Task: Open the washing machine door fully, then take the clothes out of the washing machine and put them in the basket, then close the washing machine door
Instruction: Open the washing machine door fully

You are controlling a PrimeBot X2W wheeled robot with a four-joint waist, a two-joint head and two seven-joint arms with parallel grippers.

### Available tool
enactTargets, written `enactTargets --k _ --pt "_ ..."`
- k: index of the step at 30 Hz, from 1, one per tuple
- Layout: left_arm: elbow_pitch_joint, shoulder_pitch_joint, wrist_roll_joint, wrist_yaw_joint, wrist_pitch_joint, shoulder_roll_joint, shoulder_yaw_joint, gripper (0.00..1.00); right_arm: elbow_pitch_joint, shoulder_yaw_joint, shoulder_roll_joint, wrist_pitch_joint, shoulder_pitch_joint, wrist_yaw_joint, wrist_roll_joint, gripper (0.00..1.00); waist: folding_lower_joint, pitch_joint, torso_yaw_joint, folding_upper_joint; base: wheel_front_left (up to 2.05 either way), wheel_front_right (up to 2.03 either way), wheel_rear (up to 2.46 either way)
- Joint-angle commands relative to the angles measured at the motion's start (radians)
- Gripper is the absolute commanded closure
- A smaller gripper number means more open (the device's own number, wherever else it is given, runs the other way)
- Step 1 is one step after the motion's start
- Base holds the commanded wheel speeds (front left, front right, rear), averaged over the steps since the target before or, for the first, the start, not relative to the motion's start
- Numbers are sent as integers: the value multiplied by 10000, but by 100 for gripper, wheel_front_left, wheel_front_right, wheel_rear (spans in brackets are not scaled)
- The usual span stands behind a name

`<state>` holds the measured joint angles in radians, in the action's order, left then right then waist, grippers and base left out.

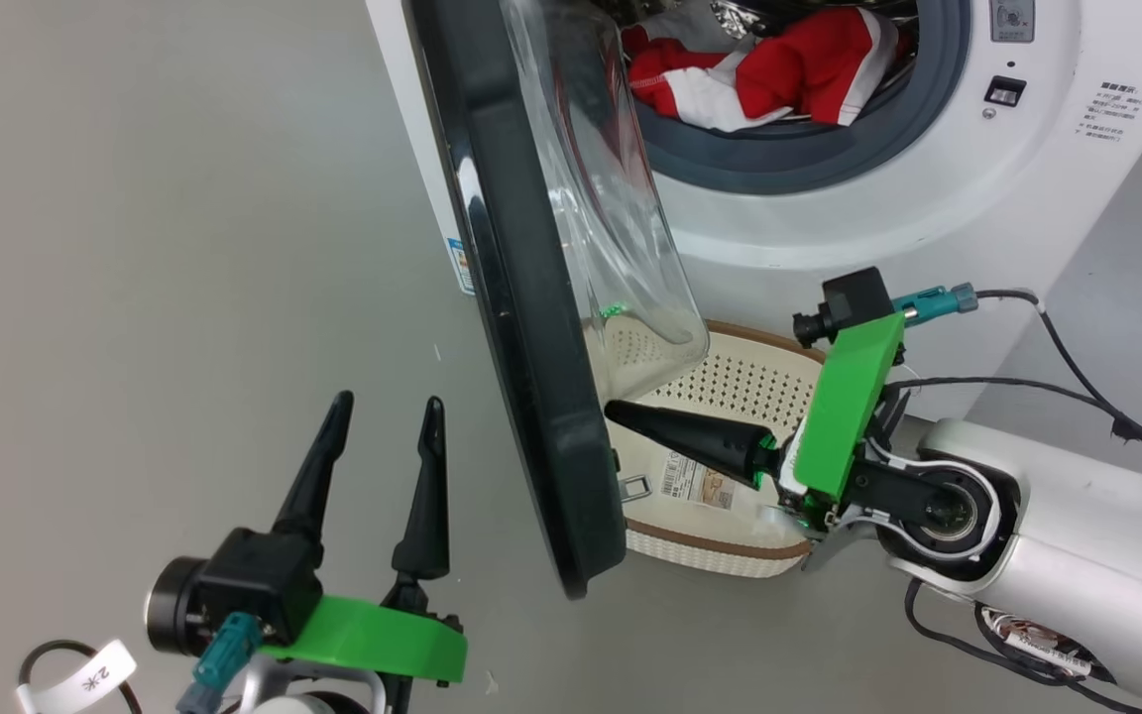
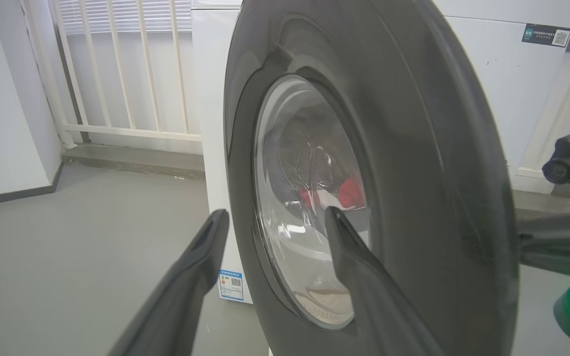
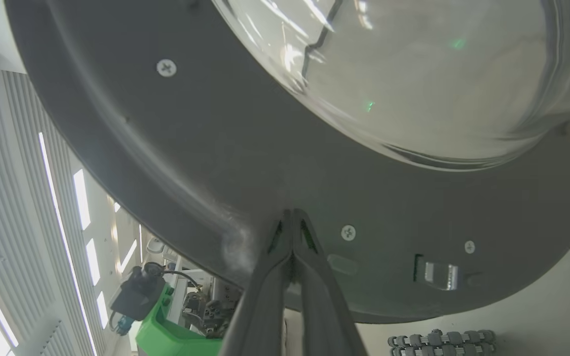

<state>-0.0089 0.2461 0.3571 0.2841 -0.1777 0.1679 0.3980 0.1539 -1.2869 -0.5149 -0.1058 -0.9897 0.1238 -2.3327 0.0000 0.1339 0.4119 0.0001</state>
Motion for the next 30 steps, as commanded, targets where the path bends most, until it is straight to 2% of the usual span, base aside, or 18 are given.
enactTargets --k 1,6,8,10,15,17,18,19,20,26,27,30 --pt "-225 219 80 111 -41 187 -361 0 55 68 17 48 310 69 513 100 0 2 -20 -1 0 0 0" --pt "-222 211 109 135 -42 201 -351 0 693 68 236 276 360 69 1872 100 0 -26 -49 -1 0 0 0" --pt "-225 200 125 150 -42 206 -352 0 986 68 308 365 351 69 2617 95 0 -42 -52 -1 0 0 0" --pt "-237 179 156 157 -42 219 -366 0 1272 68 407 524 345 69 3349 72 0 -51 -57 -1 0 0 0" --pt "-274 136 239 180 -42 238 -401 0 1756 67 644 1025 297 69 4904 51 0 -54 -65 -1 0 0 0" --pt "-294 119 259 199 -34 255 -417 0 1951 67 683 1253 248 69 5620 18 0 -56 -71 -1 0 0 0" --pt "-306 111 270 208 -30 262 -426 0 2046 67 698 1374 218 69 6023 7 0 -53 -76 -1 0 0 0" --pt "-317 104 281 217 -26 268 -432 0 2137 67 716 1495 198 69 6409 3 0 -54 -79 -1 0 0 0" --pt "-325 94 292 224 -22 275 -436 0 2230 67 729 1610 184 69 6812 0 0 -62 -83 -1 0 0 0" --pt "-404 3 339 285 31 347 -468 0 2844 68 824 2481 131 69 9045 0 0 -107 -133 -1 0 0 0" --pt "-404 3 339 285 31 347 -468 0 2844 68 824 2481 131 69 9045 0 0 -107 -133 -1 0 0 0" --pt "-471 -56 351 327 51 388 -489 0 3210 263 930 2865 207 69 10053 0 0 -120 -170 -1 0 0 0"
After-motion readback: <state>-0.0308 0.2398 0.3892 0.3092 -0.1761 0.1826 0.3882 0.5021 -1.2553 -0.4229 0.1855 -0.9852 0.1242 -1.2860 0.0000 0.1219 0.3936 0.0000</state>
